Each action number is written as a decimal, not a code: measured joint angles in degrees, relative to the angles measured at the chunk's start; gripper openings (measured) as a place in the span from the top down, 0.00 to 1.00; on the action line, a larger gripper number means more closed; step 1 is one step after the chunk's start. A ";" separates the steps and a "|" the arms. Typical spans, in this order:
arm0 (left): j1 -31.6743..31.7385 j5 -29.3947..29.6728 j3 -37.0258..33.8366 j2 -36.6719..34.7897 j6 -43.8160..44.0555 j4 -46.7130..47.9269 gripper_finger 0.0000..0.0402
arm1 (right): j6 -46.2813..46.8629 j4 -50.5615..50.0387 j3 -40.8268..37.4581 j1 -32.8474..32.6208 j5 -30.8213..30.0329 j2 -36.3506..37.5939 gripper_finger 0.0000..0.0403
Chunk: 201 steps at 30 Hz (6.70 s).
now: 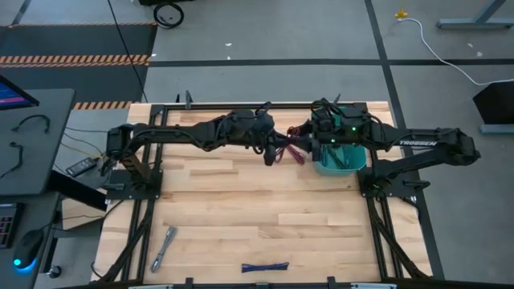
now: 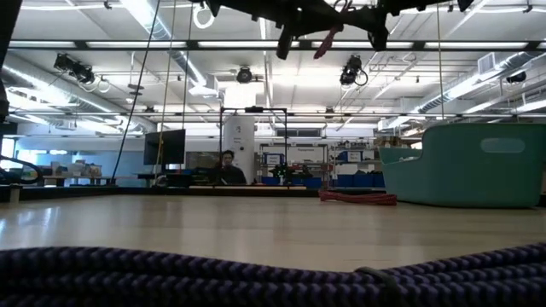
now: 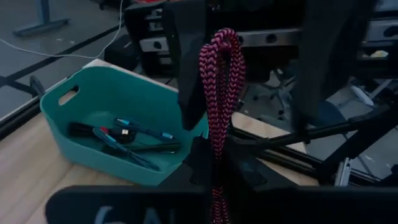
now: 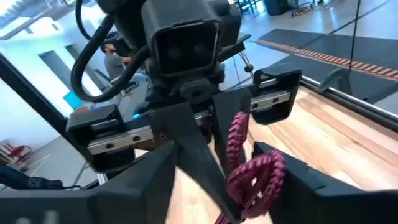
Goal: Pick and place USB-C Cables
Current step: Put the left pink charger cable into the green bin, then put the white charger cable into the green bin
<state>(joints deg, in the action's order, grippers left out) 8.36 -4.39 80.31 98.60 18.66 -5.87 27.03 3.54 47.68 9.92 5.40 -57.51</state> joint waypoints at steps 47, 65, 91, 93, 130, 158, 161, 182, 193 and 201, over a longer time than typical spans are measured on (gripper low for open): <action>-4.90 13.25 -0.02 -0.04 9.24 38.87 0.63 | -13.73 -60.44 4.31 41.97 -8.67 -22.40 0.76; -10.88 13.76 -0.02 -0.08 25.20 69.70 0.65 | -5.76 -46.38 4.28 30.91 4.72 -10.29 0.62; -50.87 -22.01 -14.11 -2.84 85.12 67.74 0.62 | -10.79 -4.37 4.26 5.39 16.60 -12.97 0.62; -51.23 -22.92 -18.72 -4.44 88.66 61.09 0.60 | -10.30 -3.99 4.28 4.72 17.58 -13.43 0.62; -21.99 21.93 -39.16 -16.07 56.51 12.85 0.98 | -0.64 -7.63 4.28 4.25 18.70 -11.02 0.62; 0.17 8.76 -12.11 -14.05 7.67 -15.08 0.98 | -6.15 4.47 4.31 2.90 11.75 -8.14 0.52; 0.11 9.23 -12.11 -14.05 7.69 -15.99 0.97 | -7.57 4.81 4.31 2.90 10.72 -8.14 0.66; -0.31 9.77 -12.11 -12.28 7.94 -19.50 0.97 | -9.30 12.58 4.28 2.46 13.04 -13.07 0.63; -0.55 10.94 -12.07 -12.39 7.65 -20.51 0.94 | -9.69 12.95 4.28 2.59 7.61 -12.55 0.95; -0.27 10.74 -12.07 -12.39 7.60 -18.53 0.89 | -9.65 11.76 4.26 2.62 5.98 -11.10 0.97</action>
<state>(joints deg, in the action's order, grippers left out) 8.09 6.35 68.25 86.21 26.26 -24.40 17.38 15.30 51.94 12.53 11.38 -68.61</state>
